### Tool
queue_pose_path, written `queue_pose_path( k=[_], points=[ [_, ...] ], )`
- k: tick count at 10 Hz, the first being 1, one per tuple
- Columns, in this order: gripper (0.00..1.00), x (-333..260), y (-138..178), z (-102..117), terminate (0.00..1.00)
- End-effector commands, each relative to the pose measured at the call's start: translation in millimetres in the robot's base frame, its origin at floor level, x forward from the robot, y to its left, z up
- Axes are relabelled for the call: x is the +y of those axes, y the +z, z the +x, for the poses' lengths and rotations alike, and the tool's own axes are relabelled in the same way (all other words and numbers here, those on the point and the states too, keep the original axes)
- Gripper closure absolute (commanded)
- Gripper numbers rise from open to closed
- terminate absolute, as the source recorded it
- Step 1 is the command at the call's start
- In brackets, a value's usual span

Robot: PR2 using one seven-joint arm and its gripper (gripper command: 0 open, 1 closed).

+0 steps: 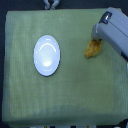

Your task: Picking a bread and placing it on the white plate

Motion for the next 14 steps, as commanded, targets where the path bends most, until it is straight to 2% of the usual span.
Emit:
queue_pose_path(
  k=[1,4,7,11,14],
  points=[
    [1.0,17,79,3,0.0],
    [1.0,42,137,-3,0.0],
    [1.0,68,158,-4,0.0],
    [1.0,161,167,-6,0.0],
    [1.0,235,147,-9,0.0]
  ],
)
